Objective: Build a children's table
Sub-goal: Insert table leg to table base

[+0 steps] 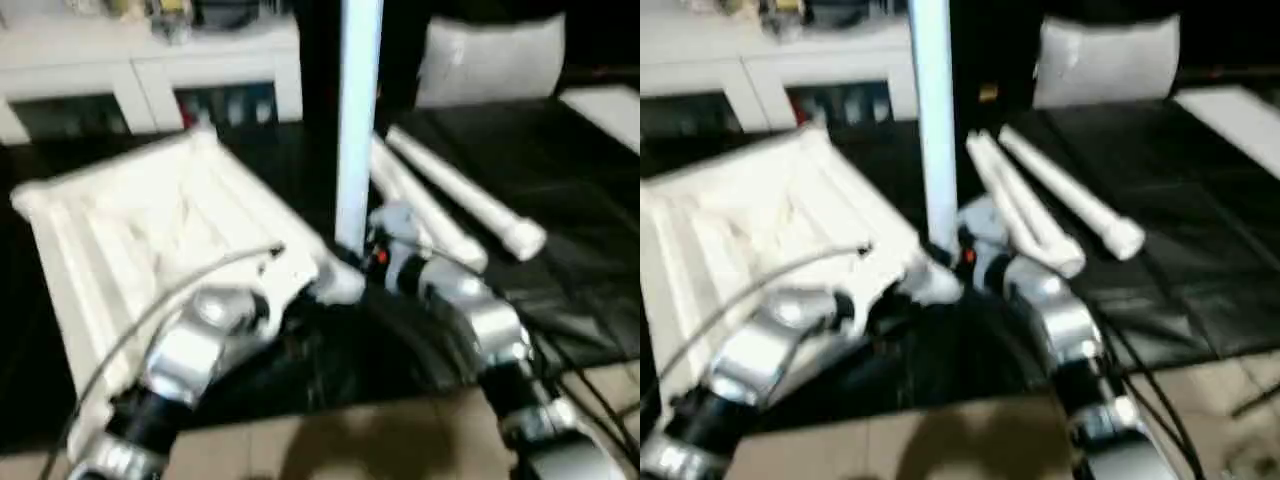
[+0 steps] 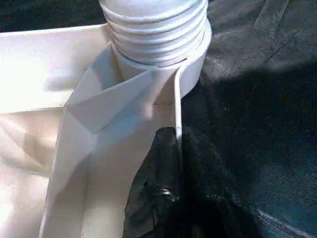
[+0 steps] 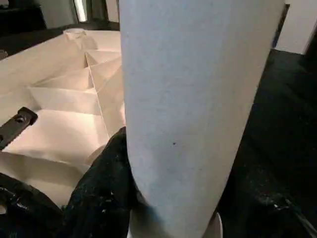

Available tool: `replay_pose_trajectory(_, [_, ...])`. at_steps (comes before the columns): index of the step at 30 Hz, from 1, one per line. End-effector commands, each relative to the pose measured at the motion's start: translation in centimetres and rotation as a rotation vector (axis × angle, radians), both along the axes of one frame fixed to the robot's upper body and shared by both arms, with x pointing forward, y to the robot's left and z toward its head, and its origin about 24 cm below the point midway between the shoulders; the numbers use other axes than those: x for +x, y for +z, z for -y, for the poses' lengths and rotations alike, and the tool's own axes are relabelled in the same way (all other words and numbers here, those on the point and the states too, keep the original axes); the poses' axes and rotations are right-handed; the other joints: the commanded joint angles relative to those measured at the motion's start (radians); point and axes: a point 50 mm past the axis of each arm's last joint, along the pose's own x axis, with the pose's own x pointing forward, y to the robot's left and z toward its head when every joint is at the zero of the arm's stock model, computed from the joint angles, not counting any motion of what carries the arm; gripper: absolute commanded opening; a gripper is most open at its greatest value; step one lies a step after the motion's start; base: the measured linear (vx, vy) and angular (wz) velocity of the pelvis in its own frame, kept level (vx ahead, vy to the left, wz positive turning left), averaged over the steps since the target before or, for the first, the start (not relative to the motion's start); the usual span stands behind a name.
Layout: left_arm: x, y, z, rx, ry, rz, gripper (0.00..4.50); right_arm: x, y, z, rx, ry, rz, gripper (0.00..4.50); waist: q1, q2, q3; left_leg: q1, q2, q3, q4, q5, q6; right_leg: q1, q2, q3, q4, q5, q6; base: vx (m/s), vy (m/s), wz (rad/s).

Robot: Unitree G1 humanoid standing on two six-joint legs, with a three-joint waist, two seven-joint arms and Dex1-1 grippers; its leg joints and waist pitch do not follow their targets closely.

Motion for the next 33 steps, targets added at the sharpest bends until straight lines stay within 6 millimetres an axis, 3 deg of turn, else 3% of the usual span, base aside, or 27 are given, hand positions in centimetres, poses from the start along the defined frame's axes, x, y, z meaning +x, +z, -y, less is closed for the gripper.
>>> replay_pose_trajectory(1, [0.7,1.1,-0.6,0.039,-0.033,0.074,0.00,-1.2,-3.6,2.6,-0.051,-0.060,-0.149,1.89,-0.004,0.005,-0.038,-0.006,0.083,-0.014,-0.080,0.101,0.165,0.045,-0.103,0.071,-0.077,0.290,-0.264,0.000,0.000,0.00])
replay_pose_trajectory(2, [0.7,1.1,-0.6,0.043,-0.043,0.078,0.00,-1.2,-3.5,2.6,-0.051,-0.052,-0.145,1.89,-0.003,0.007,-0.039,-0.002,0.086,-0.013,-0.089,0.038,0.153,0.049,-0.102,0.068,-0.082,0.223,-0.259,0.000,0.000,0.00])
replay_pose_trajectory(6, [0.6,1.0,-0.9,0.076,-0.167,0.077,0.00,-1.7,-4.1,3.0,-0.089,0.024,-0.180,1.89,-0.005,0.010,-0.034,-0.002,0.094,-0.014,-0.098,-0.013,0.151,0.043,-0.102,0.074,-0.086,0.177,-0.256,0.000,0.000,0.00])
replay_pose_trajectory(9, [0.2,0.7,-0.9,0.083,-0.275,0.061,0.00,-1.9,-4.2,3.1,-0.104,0.077,-0.195,1.89,-0.007,0.003,-0.036,-0.002,0.092,-0.011,-0.092,0.040,0.172,0.042,-0.103,0.074,-0.082,0.236,-0.258,0.000,0.000,0.00])
replay_pose_trajectory(14, [0.3,0.6,-1.0,0.075,-0.376,0.036,0.00,-2.3,-4.4,3.4,-0.134,0.166,-0.232,1.89,-0.007,0.004,-0.040,0.001,0.094,-0.008,-0.086,0.094,0.199,0.040,-0.104,0.072,-0.073,0.288,-0.261,0.000,0.000,0.00])
replay_pose_trajectory(24, [0.9,0.8,-1.1,0.114,-0.551,0.030,0.00,-1.7,-3.8,4.9,-0.206,0.256,-0.279,1.89,-0.002,-0.006,-0.043,0.006,0.093,-0.001,-0.080,0.120,0.223,0.039,-0.107,0.074,-0.069,0.293,-0.276,0.000,0.000,0.00])
replay_pose_trajectory(26, [1.1,0.9,-1.1,0.121,-0.566,0.029,0.00,-1.7,-3.8,5.0,-0.223,0.272,-0.294,1.89,-0.003,-0.004,-0.043,0.007,0.095,-0.001,-0.080,0.116,0.223,0.037,-0.106,0.073,-0.069,0.294,-0.279,0.000,0.000,0.00])
replay_pose_trajectory(28, [1.3,0.9,-1.1,0.120,-0.570,0.031,0.00,-1.7,-4.0,4.9,-0.235,0.284,-0.310,1.89,-0.003,0.004,-0.044,0.010,0.098,-0.004,-0.081,0.106,0.216,0.036,-0.106,0.073,-0.066,0.296,-0.285,0.000,0.000,0.00])
replay_pose_trajectory(31, [1.5,0.9,-1.1,0.107,-0.580,0.026,0.00,-1.7,-4.7,4.4,-0.246,0.299,-0.333,1.89,-0.004,0.003,-0.043,0.008,0.097,-0.002,-0.085,0.070,0.200,0.040,-0.108,0.074,-0.069,0.284,-0.294,0.000,0.000,0.00])
replay_pose_trajectory(33, [1.5,0.9,-1.0,0.104,-0.586,0.023,0.00,-1.8,-4.8,4.2,-0.246,0.307,-0.339,1.89,-0.005,-0.003,-0.042,0.009,0.100,0.000,-0.089,0.040,0.186,0.041,-0.108,0.077,-0.073,0.261,-0.295,0.000,0.000,0.00])
